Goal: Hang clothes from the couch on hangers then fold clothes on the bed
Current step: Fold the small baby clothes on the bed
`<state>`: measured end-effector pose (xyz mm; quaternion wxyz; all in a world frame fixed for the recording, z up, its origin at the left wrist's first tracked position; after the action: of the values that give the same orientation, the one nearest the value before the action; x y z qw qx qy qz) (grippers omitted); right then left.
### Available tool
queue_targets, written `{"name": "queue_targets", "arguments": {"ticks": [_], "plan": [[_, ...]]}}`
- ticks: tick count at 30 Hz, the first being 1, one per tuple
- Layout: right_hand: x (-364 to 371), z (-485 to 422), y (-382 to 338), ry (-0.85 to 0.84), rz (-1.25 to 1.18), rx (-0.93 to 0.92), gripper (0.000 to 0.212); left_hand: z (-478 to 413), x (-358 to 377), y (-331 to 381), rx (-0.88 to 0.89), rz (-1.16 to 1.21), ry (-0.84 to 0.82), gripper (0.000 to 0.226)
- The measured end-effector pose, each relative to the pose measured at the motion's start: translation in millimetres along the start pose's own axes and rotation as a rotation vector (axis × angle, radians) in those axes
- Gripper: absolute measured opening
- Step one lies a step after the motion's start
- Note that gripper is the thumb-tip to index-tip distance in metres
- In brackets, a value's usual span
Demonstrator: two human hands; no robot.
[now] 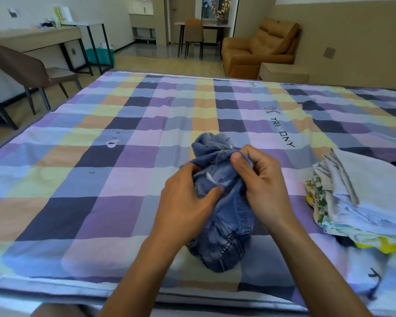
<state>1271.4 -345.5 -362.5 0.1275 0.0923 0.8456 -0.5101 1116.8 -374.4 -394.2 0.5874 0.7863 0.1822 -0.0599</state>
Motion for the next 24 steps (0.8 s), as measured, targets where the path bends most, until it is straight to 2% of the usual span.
{"name": "queue_targets", "arguments": {"ticks": [2,6,7,9,11,12,15,16,18,20,22,24], "plan": [[-12,0,11,0.137,0.002,0.039,0.041,-5,-6,-4,0.019,0.007,-0.033,0.011],[-33,3,32,0.344,0.147,0.142,0.046,-9,-23,7,0.083,0.394,0.057,0.012],[-34,3,33,0.334,0.195,0.160,0.047,-9,-27,12,0.115,0.469,0.089,0.010],[-32,3,29,0.172,0.405,0.169,0.043,-10,-28,21,0.156,0.550,0.109,0.010],[-32,2,14,0.017,0.713,0.128,0.024,-12,-26,24,0.186,0.564,0.053,0.008],[-34,1,2,-0.009,0.791,0.069,0.024,-14,-24,26,0.201,0.552,0.013,0.009],[-38,-11,-37,-0.130,0.727,-0.210,0.066,-17,-23,30,0.218,0.569,-0.078,0.017],[-36,-17,-45,-0.197,0.691,-0.265,0.066,-18,-23,32,0.205,0.614,-0.109,0.021],[-33,-32,-48,-0.289,0.626,-0.286,0.035,-22,-27,32,0.172,0.685,-0.125,0.031],[-34,-48,-50,-0.285,0.536,-0.255,0.006,-28,-35,30,0.164,0.664,-0.068,0.036],[-33,-61,-58,-0.251,0.501,-0.266,0.011,-31,-44,33,0.154,0.574,-0.025,0.031],[-28,-71,-74,-0.188,0.522,-0.313,0.015,-30,-45,42,0.116,0.517,-0.080,0.033]]}}
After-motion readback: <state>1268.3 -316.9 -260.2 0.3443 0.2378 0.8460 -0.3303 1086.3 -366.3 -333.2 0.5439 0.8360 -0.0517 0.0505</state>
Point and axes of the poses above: each hand's wrist, its own z-axis away from the middle knuckle, its own x-axis out of the palm, y = z × x, the point moved 4 cm from there along -z, towards the middle knuckle, and after that the axes turned 12 degrees about z, right-handed, at the moved point
